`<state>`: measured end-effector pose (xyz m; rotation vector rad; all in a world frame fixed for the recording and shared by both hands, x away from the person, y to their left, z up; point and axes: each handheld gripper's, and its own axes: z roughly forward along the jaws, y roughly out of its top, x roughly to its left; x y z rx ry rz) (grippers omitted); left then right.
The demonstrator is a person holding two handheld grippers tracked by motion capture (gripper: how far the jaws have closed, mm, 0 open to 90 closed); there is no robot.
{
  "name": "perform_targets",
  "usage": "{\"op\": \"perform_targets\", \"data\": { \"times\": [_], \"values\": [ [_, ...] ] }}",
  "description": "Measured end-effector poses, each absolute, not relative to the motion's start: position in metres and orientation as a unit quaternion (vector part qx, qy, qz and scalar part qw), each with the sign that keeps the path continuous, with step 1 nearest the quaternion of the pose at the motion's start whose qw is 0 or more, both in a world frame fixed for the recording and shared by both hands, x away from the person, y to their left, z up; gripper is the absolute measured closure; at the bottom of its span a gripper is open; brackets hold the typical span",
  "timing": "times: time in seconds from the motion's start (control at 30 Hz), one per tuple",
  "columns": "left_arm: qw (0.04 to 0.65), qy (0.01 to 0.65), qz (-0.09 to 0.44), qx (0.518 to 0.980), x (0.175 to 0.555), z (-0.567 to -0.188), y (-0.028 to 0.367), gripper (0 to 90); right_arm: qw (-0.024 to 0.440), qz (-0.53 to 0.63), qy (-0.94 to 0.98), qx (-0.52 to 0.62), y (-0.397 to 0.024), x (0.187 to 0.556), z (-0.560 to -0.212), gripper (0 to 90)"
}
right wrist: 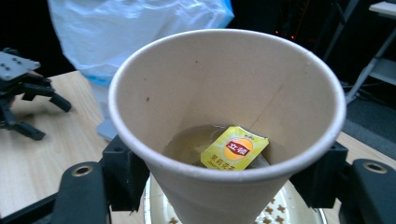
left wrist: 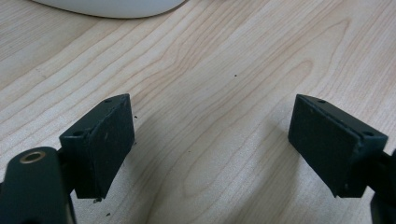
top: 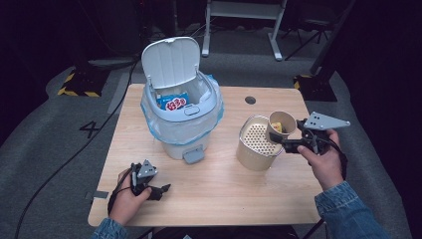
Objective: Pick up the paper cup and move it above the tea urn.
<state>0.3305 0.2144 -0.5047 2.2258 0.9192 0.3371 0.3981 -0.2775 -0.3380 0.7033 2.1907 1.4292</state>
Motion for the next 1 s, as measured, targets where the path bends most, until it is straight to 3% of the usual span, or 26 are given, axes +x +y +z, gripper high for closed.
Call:
{"op": "perform_targets", "data": {
  "times": [0.47, 1.0],
  "values": [
    [0.348, 0.355, 0.13, 0.858, 0.33, -0.505, 0.214, 14.9, 0.207, 0.496, 0.794, 0.284, -0.279, 0.437, -0.351, 30.9],
    [0.349, 0.355, 0.129, 0.858, 0.331, -0.505, 0.214, 14.8, 0.227, 0.467, 0.808, 0.278, -0.278, 0.443, -0.352, 30.9]
  ]
}}
